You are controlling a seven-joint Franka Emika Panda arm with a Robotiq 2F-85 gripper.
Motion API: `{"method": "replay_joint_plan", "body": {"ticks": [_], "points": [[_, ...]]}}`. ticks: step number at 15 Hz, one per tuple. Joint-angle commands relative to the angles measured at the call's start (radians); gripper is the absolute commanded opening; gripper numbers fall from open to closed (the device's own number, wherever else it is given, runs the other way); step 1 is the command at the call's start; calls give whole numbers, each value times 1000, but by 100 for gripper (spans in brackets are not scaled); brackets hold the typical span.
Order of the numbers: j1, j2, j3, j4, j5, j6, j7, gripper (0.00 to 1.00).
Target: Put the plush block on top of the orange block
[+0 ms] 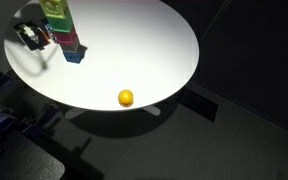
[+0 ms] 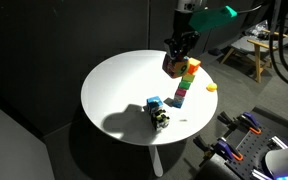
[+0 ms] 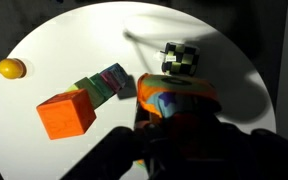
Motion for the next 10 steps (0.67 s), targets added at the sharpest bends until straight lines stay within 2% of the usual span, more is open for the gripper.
{"method": "replay_joint_plan", "body": {"ticks": [1,10], "points": [[-31,-76,20,-35,16,-7,10,19],[-79,-141,9,-38,42,-29,-1,19]]}}
